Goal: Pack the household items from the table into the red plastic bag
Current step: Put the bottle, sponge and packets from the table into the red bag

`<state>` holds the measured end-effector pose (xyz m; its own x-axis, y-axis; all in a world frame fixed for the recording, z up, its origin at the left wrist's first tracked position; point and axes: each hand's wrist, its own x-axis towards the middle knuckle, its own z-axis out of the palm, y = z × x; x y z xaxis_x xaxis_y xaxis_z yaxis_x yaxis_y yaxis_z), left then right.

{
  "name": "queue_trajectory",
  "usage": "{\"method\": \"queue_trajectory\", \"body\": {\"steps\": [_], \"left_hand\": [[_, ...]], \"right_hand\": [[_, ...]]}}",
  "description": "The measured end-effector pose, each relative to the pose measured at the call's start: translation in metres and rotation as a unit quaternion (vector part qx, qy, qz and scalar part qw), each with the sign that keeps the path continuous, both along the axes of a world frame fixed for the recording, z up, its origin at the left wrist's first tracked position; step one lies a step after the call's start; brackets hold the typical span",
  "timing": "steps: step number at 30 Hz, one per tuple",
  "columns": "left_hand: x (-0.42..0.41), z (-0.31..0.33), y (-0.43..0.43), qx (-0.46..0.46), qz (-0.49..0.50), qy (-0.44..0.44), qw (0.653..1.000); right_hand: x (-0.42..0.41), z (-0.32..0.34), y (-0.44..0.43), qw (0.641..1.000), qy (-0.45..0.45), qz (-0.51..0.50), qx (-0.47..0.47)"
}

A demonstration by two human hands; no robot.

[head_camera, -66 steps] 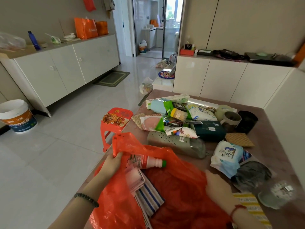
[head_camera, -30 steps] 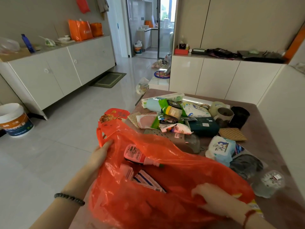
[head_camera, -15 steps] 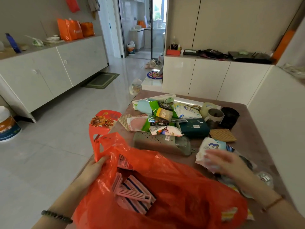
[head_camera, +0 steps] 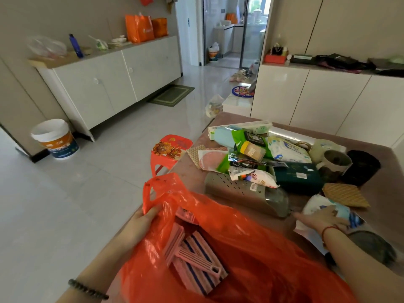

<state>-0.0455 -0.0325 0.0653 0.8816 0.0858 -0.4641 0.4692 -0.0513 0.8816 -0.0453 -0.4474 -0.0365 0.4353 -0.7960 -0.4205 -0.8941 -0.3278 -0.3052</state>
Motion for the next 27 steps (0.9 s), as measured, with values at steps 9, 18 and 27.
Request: {"method": "queue_trajectory", "body": {"steps": [9, 18, 27], "left_hand": [[0.004, 0.0, 0.0, 0.023, -0.014, 0.007, 1.0], [0.005, 0.004, -0.002, 0.02, -0.018, -0.006, 1.0], [-0.005, 0.022, 0.006, -0.001, -0.001, -0.011, 1.0]], "right_hand": [[-0.021, 0.027, -0.009, 0.965, -0.23, -0.102, 0.068], [-0.124, 0.148, 0.087, 0.733, -0.536, 0.023, 0.419], [-0.075, 0.085, 0.209, 0.813, -0.281, 0.434, 0.268]]}}
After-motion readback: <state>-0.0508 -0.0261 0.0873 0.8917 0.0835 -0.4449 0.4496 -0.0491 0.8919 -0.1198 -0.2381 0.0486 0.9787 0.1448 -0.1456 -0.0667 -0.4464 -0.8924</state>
